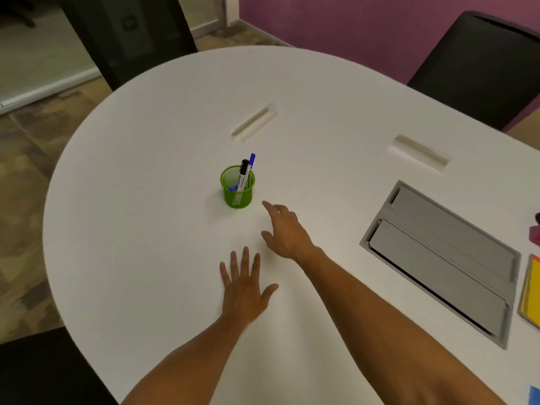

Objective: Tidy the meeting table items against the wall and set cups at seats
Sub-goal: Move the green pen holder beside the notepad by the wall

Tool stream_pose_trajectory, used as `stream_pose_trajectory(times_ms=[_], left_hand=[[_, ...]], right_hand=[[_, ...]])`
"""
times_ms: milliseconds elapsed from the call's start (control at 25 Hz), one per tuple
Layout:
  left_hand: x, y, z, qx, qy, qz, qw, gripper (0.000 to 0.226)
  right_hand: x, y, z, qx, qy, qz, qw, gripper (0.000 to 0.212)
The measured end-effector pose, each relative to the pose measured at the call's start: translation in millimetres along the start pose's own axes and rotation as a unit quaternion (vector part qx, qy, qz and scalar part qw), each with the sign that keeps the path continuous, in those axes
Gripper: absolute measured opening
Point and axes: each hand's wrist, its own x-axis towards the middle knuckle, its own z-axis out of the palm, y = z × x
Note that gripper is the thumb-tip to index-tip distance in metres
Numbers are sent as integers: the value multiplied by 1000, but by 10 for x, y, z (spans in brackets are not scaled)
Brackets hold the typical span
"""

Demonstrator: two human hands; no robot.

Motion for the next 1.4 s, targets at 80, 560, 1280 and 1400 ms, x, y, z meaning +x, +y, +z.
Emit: stream_pose_trajectory(times_ms=[80,560,1280,1400], left_hand=[[-2,-3,83,-7,14,1,1000,89],[10,-10,203,-13,54,-6,998,91],[-57,-2,117,17,32,0,999,82],[-38,83,34,8,-6,-11,1000,80]], right_hand=[[218,-77,5,-2,-1,-2,1000,77],[976,-190,115,-79,32,0,996,48],[-492,498,-235,-1,183,83,980,25],[-995,773,-368,-7,213,116,970,25]])
